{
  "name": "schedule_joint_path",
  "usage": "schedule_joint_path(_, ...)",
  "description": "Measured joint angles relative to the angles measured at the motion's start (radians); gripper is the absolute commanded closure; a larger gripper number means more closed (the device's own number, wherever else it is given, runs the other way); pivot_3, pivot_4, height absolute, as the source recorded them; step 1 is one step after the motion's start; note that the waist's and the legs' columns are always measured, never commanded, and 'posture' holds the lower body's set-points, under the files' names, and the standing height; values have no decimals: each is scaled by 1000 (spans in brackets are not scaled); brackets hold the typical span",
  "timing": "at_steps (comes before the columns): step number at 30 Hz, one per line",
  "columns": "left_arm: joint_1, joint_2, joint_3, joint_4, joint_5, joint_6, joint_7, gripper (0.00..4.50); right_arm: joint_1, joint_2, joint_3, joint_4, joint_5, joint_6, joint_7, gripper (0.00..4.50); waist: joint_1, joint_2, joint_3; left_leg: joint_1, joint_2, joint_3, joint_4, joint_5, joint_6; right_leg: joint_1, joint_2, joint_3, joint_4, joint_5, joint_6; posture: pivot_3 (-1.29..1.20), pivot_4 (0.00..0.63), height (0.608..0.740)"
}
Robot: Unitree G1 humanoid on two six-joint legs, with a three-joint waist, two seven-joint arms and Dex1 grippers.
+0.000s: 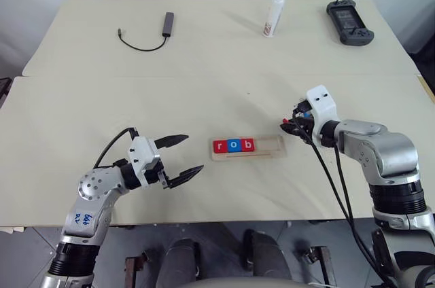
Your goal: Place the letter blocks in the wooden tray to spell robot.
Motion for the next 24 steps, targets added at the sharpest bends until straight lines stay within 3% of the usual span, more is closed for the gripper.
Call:
schedule_joint_path(8,0,2,0,0,0,2,-3,0,27,-14,8,-100,57,40,58,3029,2,0,0,0,0,-1,0,0,0,0,0,0,0,0,0,0,150,740)
schedule_joint_path(20,7,3,0,0,0,9,-7,0,25,-96,24,-31,26,-58,107,3029,2,0,0,0,0,0,0,0,0,0,0,0,-1,0,0,0,150,740)
schedule_joint_path(24,7,4,0,0,-1,9,-8,0,19,-114,54,17,10,-93,151,2119,1,0,0,0,0,0,0,0,0,0,0,0,-1,0,0,0,150,740)
